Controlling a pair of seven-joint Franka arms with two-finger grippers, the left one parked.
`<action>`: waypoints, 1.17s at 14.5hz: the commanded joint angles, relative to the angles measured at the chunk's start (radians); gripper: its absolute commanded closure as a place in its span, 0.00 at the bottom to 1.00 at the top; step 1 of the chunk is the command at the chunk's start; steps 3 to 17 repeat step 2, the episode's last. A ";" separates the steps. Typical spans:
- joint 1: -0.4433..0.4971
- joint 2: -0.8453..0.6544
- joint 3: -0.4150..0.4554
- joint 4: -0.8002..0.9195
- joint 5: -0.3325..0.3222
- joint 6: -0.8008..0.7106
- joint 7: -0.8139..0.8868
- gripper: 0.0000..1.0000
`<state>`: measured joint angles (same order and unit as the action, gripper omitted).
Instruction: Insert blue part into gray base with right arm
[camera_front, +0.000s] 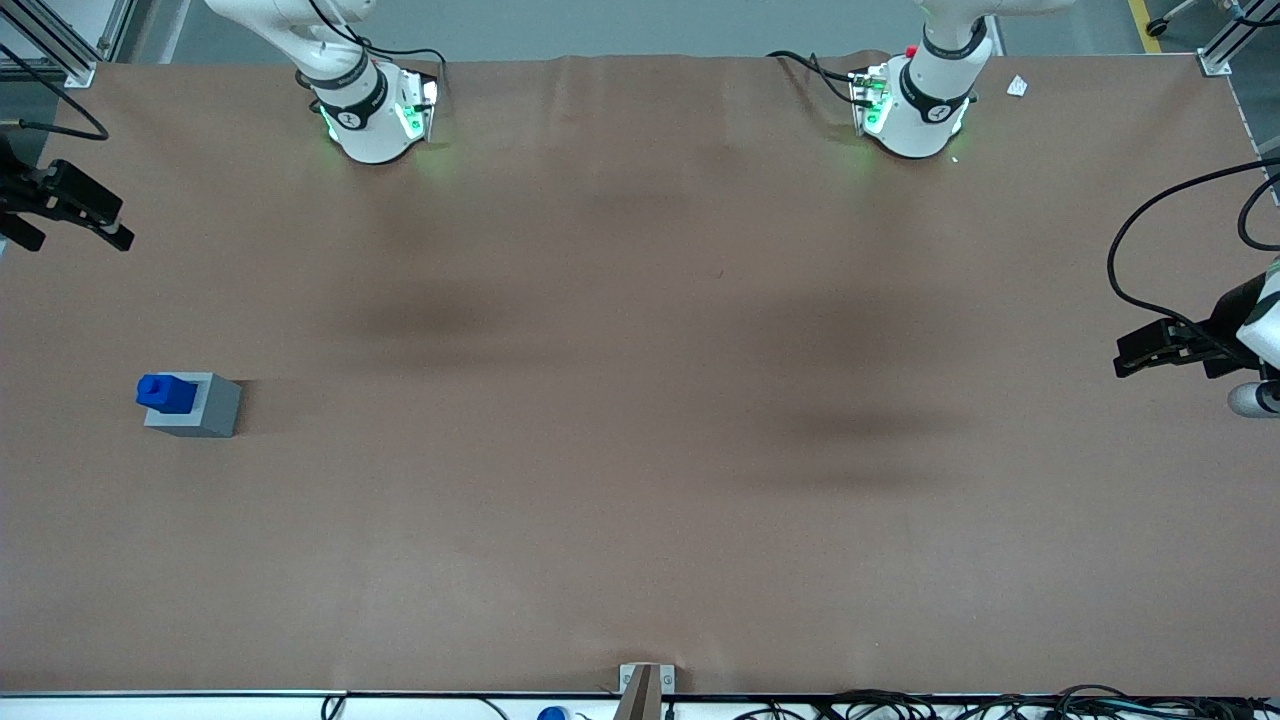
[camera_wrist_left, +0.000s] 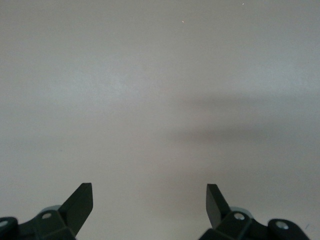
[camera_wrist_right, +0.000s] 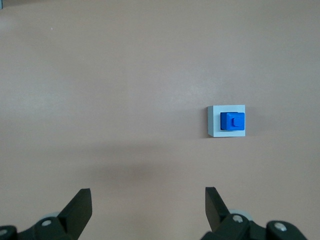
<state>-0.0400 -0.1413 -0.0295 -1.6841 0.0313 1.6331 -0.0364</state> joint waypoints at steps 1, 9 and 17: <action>0.005 0.017 -0.004 0.038 -0.013 -0.018 0.021 0.00; 0.009 0.017 -0.004 0.038 -0.016 -0.018 0.021 0.00; 0.009 0.017 -0.004 0.038 -0.016 -0.018 0.021 0.00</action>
